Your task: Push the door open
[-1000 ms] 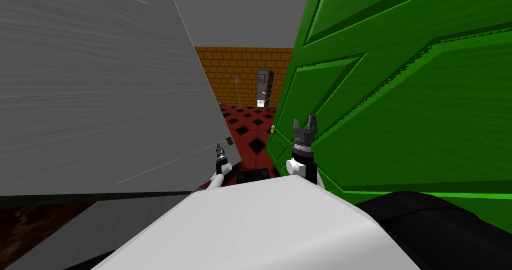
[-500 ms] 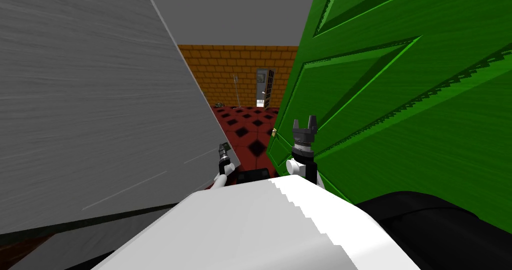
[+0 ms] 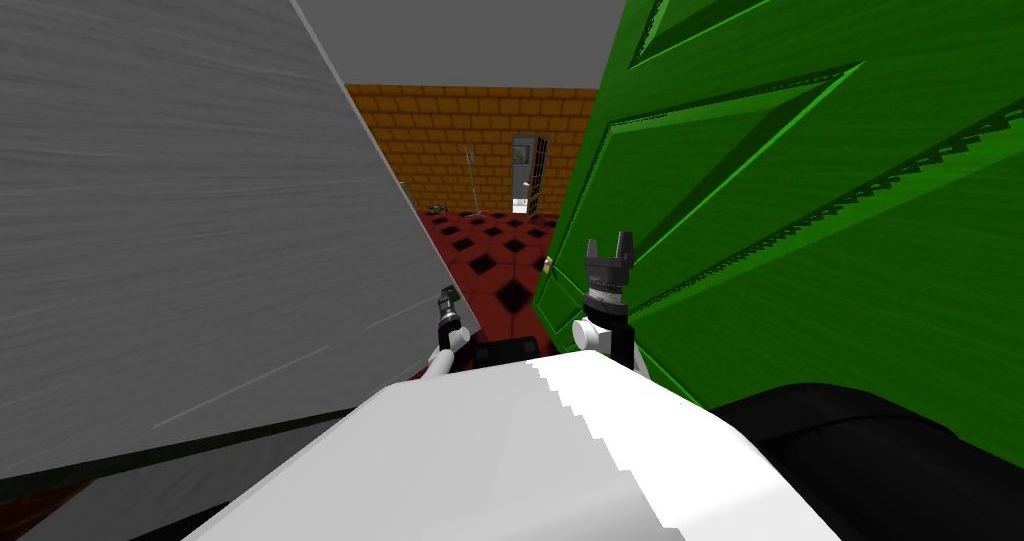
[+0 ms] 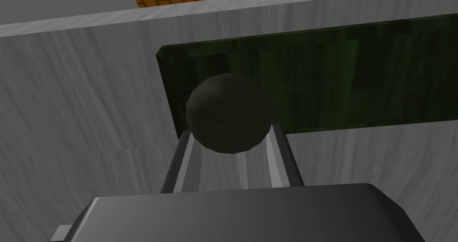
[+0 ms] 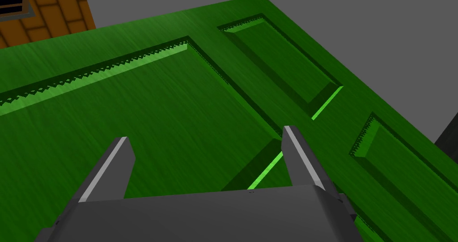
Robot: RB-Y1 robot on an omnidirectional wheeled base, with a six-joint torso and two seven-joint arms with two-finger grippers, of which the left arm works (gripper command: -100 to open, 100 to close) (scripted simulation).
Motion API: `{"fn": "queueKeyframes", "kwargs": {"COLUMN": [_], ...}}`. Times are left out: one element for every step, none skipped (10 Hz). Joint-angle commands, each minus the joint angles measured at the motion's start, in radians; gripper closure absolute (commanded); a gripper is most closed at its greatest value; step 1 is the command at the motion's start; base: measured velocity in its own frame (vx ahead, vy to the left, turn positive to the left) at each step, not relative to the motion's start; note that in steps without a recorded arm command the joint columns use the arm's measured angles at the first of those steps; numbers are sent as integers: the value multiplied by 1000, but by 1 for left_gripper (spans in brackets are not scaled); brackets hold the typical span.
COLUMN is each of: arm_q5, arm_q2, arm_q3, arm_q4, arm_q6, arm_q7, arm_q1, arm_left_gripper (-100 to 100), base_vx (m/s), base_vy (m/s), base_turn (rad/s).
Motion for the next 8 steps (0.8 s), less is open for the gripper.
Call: {"fn": "queueKeyframes", "kwargs": {"arm_q5": [0,0,22,22,31,34,41,47], "arm_q2": [2,2,31,31,55,59,64,66], "arm_q3": [1,1,16,16,4,3,-1,-4], "arm_q4": [-1,-1,5,5,63,65,70,74], "arm_q6": [-3,-3,-7,-7,-26,-27,-29,-31], "arm_q7": [0,0,-15,-15,-8,-9,-12,-16], "arm_q1": [0,0,-6,-6,-34,-36,-42,-48], "arm_left_gripper": [100,100,100,100,-100,-100,-100,-100], "base_vx": [0,0,99,108,-77,-146,-148,-158], "base_vy": [0,0,41,68,36,16,8,-3], "base_turn": [0,0,48,35,57,71,48,41]}}
